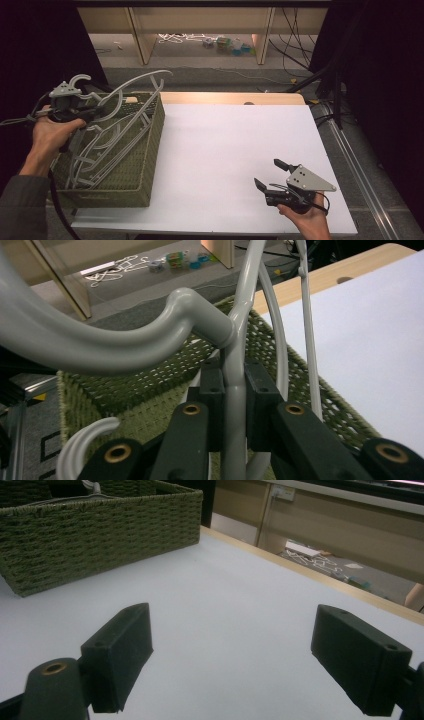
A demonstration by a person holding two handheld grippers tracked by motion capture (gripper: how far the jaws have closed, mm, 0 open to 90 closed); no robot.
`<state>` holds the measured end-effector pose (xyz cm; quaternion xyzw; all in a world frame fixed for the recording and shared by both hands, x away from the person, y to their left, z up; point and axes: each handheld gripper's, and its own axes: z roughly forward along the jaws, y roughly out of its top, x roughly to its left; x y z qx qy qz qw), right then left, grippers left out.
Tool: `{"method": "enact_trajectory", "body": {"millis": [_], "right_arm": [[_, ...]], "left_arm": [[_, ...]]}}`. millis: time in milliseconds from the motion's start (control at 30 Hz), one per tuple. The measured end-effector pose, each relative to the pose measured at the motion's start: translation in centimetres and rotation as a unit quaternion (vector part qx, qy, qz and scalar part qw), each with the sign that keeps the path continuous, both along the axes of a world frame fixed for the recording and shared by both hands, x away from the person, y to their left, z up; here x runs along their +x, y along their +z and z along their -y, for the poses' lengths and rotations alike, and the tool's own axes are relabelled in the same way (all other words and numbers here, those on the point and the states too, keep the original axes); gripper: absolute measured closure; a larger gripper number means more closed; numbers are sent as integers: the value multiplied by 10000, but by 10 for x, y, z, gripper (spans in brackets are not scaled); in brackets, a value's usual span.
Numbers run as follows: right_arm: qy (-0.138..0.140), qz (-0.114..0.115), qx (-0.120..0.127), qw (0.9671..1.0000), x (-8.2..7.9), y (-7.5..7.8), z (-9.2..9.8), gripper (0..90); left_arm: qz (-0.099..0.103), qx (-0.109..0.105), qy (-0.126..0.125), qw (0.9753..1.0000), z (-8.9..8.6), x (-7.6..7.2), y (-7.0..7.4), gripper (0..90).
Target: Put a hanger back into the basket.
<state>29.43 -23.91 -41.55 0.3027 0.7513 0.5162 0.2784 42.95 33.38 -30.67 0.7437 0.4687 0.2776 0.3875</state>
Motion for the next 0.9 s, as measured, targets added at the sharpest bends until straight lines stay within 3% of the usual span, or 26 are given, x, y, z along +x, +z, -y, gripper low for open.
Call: {"method": "enact_trajectory", "body": {"millis": [300,333,367,433,467,500,900], "right_arm": [[53,-50,-57,10000,0,-2,-1,176],[53,-50,-57,10000,0,-2,-1,176],[55,-48,-54,10000,1,-1,-1,177],[17,-11,-20,10000,1,-2,-2,178],[33,-49,-31,10000,1,-3,-2,178],[39,-33,-42,10000,1,-3,-2,178],[33,-30,-9,10000,0,-3,-2,178]], "left_arm": [[-22,87,61,9999,-10,3,-12,810],[-46,128,47,9999,-11,3,-14,810],[-143,385,-50,9991,-15,2,-17,810],[-143,408,-23,9991,-15,2,-18,810],[-107,289,64,9995,-15,2,-21,810],[-160,422,-5,9990,-18,1,-20,810],[-319,761,131,9965,-22,1,-35,810]]}}
